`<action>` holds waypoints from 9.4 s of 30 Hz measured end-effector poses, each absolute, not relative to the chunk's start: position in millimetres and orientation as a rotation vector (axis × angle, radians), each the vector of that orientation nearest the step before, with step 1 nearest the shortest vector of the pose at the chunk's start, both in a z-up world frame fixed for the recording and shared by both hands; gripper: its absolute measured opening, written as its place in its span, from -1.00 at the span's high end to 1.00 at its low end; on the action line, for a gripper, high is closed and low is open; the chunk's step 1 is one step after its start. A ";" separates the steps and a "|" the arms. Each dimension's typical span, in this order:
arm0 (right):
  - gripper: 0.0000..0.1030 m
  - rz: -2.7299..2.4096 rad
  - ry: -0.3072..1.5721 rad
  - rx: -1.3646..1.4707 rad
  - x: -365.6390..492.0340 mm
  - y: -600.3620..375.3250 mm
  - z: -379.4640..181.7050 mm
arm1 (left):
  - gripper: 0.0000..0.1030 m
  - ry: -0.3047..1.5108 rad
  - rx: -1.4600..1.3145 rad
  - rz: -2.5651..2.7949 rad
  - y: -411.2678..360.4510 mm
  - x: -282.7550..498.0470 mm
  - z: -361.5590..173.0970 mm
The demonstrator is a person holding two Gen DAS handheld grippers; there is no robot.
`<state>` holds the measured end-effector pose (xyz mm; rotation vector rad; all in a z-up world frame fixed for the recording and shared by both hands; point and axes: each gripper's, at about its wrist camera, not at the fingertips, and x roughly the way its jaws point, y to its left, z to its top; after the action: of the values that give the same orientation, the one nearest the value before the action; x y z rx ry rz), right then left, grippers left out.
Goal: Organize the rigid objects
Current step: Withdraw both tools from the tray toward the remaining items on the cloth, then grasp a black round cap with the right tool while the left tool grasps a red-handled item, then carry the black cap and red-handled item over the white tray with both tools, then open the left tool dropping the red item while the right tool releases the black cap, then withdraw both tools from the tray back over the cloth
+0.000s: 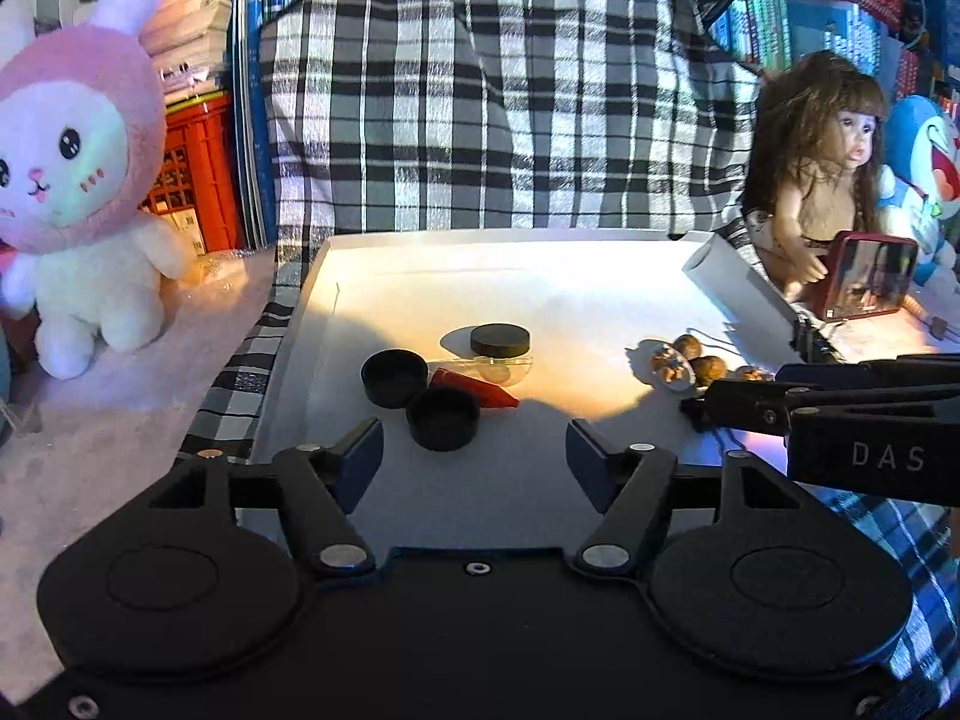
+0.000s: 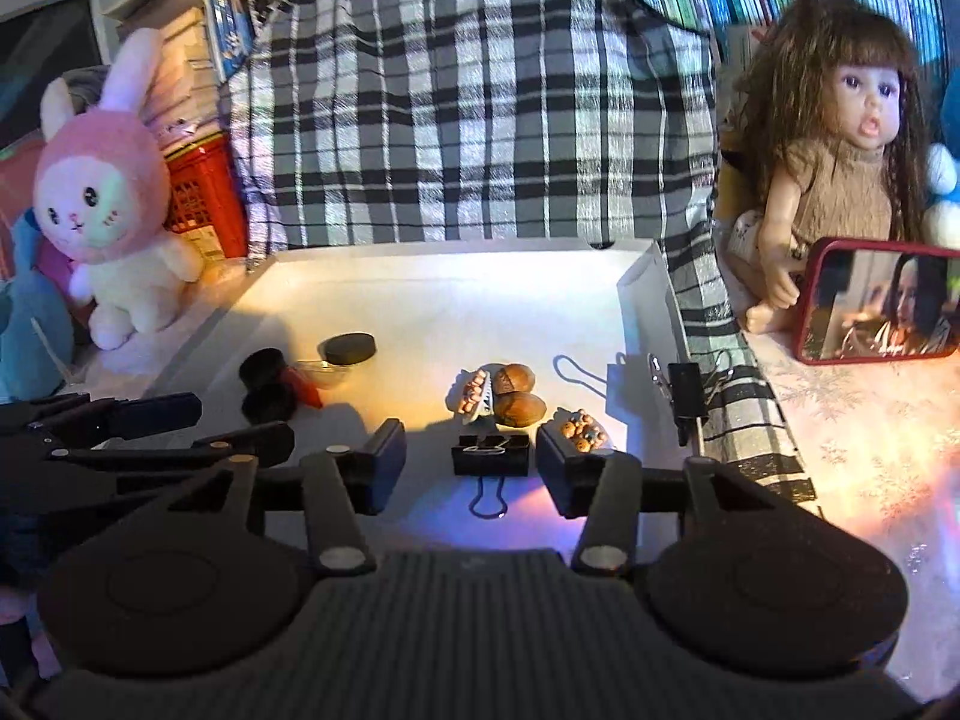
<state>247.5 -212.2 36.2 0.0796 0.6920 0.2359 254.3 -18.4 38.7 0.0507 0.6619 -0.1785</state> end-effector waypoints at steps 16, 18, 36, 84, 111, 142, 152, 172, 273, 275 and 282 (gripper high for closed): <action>-0.61 0.306 0.573 0.009 156.6 -226.2 53.1 | -0.49 0.593 0.021 -0.238 -11.1 146.7 50.7; -0.63 0.310 0.558 0.002 145.7 -228.4 52.9 | -0.50 0.581 0.020 -0.241 -11.8 129.6 48.6; -0.70 0.310 0.507 0.039 29.1 -242.6 22.9 | -0.52 0.524 0.071 -0.242 -18.2 11.0 15.9; 0.27 0.076 0.462 -0.008 -16.4 -245.8 -5.5 | 0.07 0.514 0.078 -0.335 -58.7 4.3 -8.9; 0.27 0.083 0.455 -0.001 -2.2 -240.3 1.7 | 0.18 0.539 0.014 -0.259 -42.3 16.3 5.6; 0.27 0.115 0.453 0.065 87.4 -235.6 43.7 | 0.18 0.492 -0.025 -0.212 -16.5 97.5 54.9; 0.27 0.125 0.524 0.110 154.2 -238.5 51.9 | 0.18 0.517 -0.097 -0.241 -7.8 164.4 69.2; 0.27 0.122 0.725 0.171 315.2 -242.6 57.3 | 0.18 0.699 -0.133 -0.191 8.3 346.1 58.2; -0.88 0.076 0.605 -0.040 140.6 -214.4 14.6 | -0.59 0.622 0.024 -0.095 -0.7 144.3 5.0; -0.90 0.070 0.617 -0.034 140.9 -215.5 10.6 | -0.59 0.627 0.029 -0.088 -1.1 145.2 1.4; -0.98 0.062 0.643 -0.026 142.7 -216.7 3.7 | -0.71 0.649 0.016 -0.078 0.5 149.9 -4.5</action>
<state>142.7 -216.7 3.7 -0.0259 0.6426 0.0625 149.9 0.5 -4.5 0.0160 0.6493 -0.0785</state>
